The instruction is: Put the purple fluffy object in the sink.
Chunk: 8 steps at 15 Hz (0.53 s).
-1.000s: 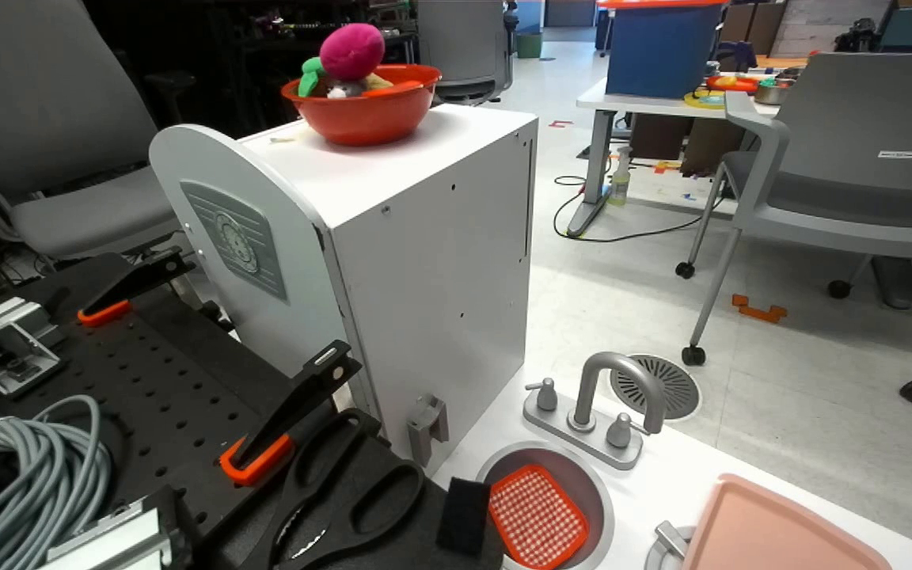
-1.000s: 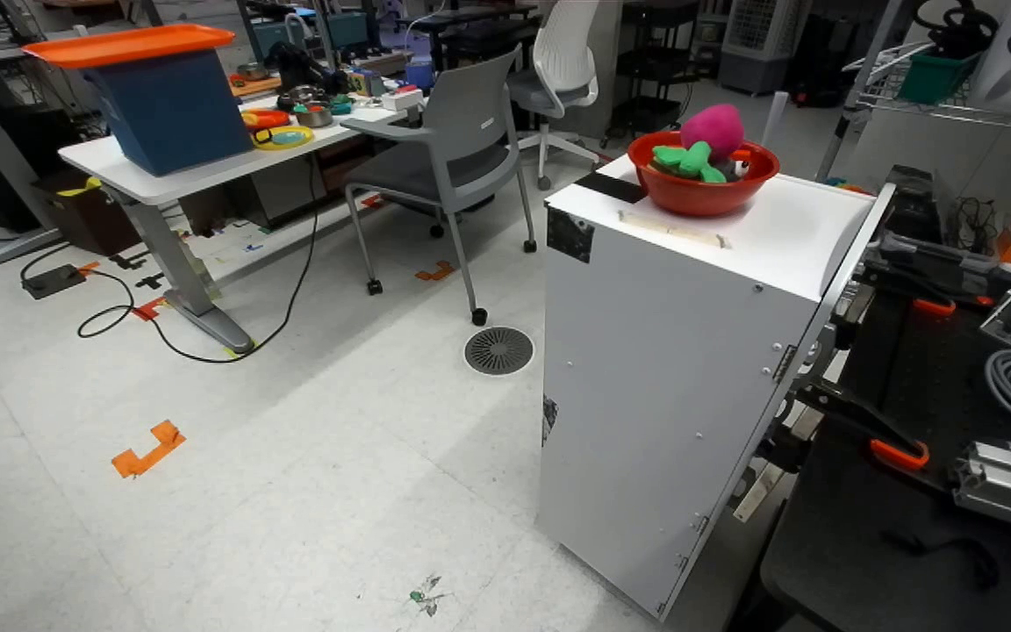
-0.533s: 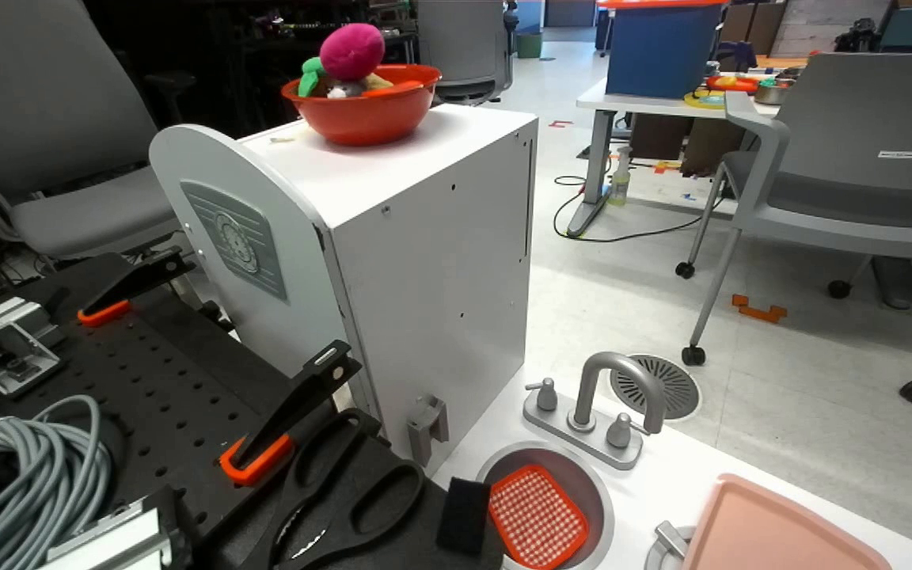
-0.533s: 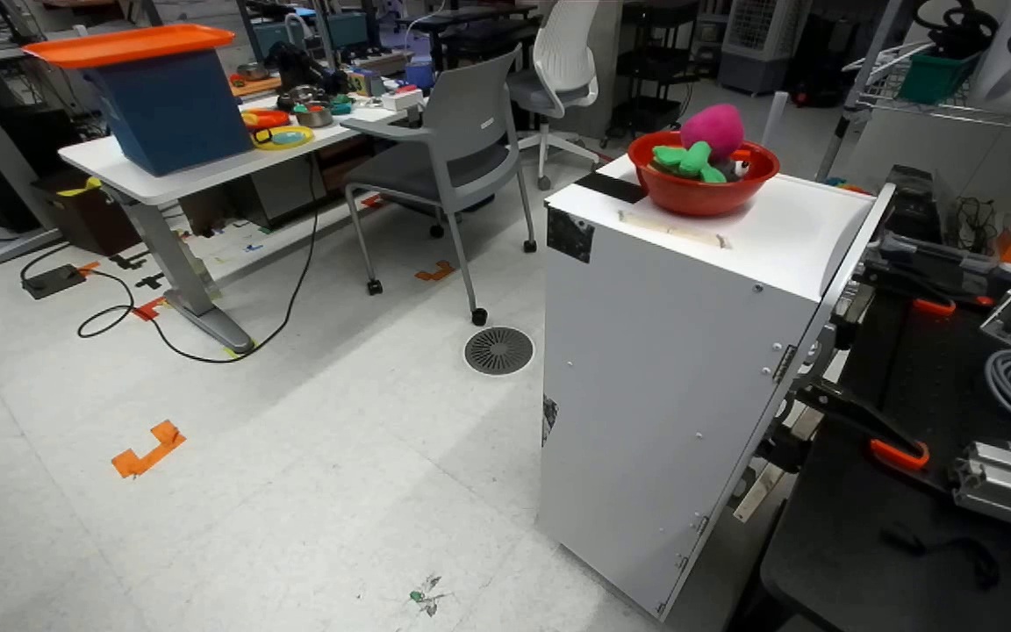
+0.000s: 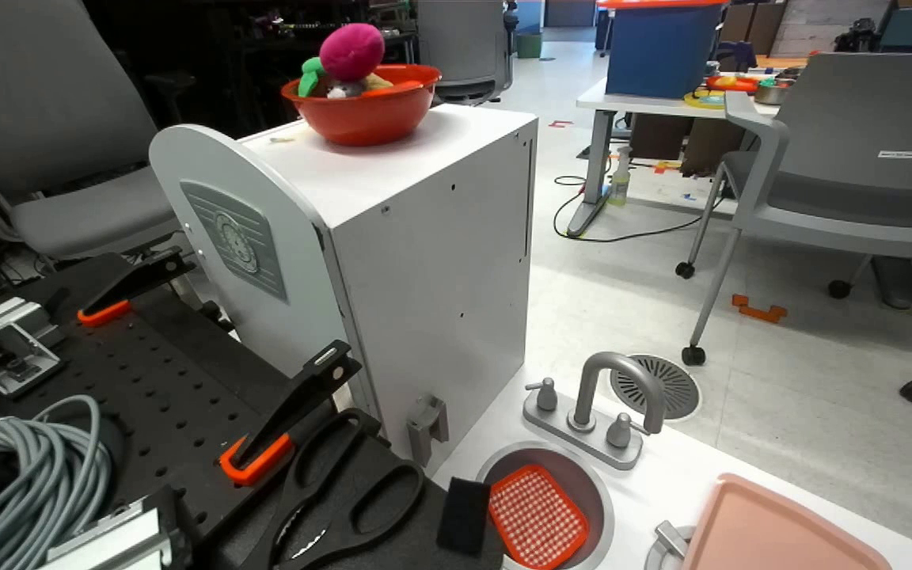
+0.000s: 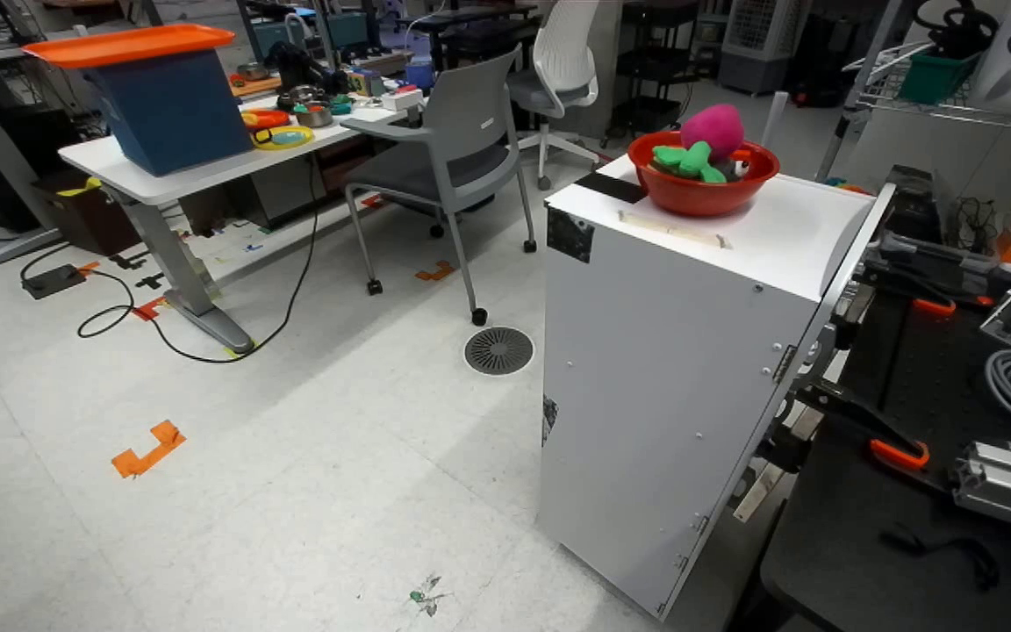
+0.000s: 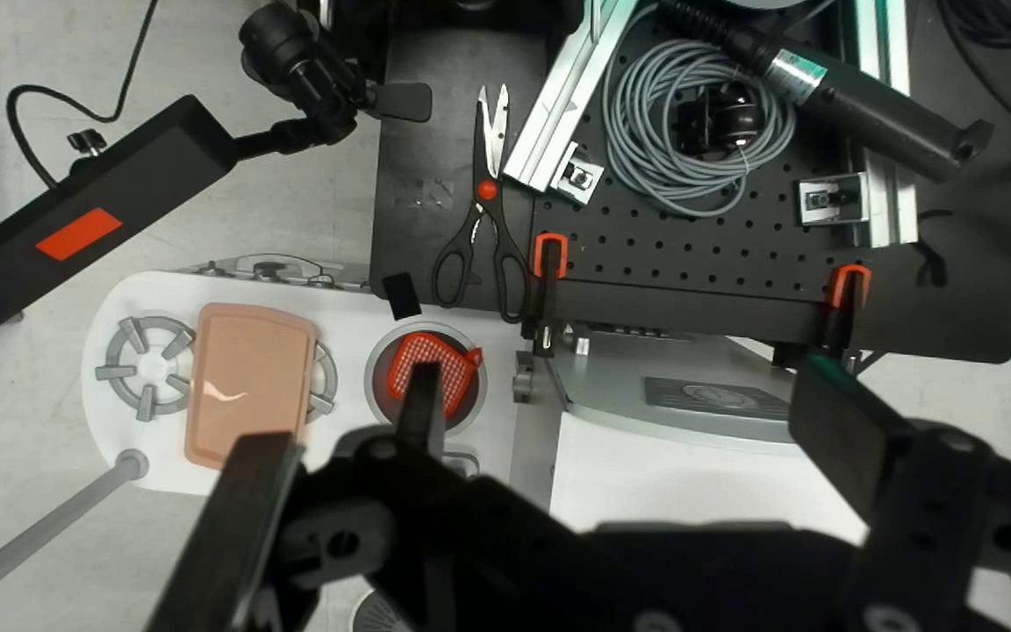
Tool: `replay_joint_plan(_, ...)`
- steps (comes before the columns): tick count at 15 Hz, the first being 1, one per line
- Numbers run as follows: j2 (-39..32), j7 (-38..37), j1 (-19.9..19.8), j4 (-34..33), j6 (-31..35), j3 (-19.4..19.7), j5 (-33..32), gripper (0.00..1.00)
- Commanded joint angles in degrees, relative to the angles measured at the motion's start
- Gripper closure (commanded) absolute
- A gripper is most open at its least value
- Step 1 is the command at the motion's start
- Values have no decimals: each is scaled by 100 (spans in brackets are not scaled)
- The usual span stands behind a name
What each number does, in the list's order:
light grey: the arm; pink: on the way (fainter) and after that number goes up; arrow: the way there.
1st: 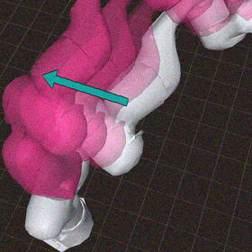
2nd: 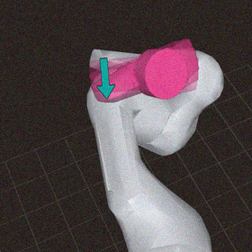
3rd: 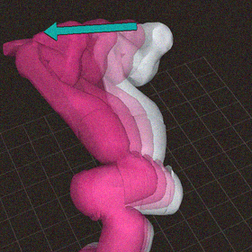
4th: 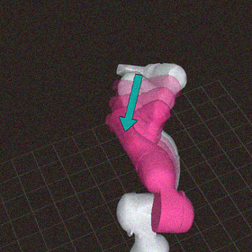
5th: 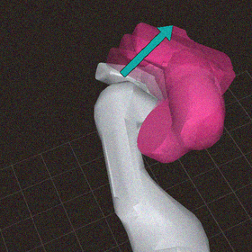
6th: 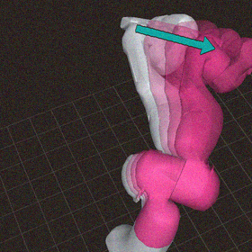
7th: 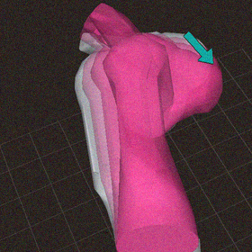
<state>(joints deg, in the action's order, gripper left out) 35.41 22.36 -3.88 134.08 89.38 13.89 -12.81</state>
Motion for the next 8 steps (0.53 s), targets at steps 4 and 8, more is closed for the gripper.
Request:
replay_joint_plan(4, -117, 40, 120, -141, 27, -289, -57, 0)
replay_joint_plan(8, -18, 180, 286, -68, 54, -420, -19, 0)
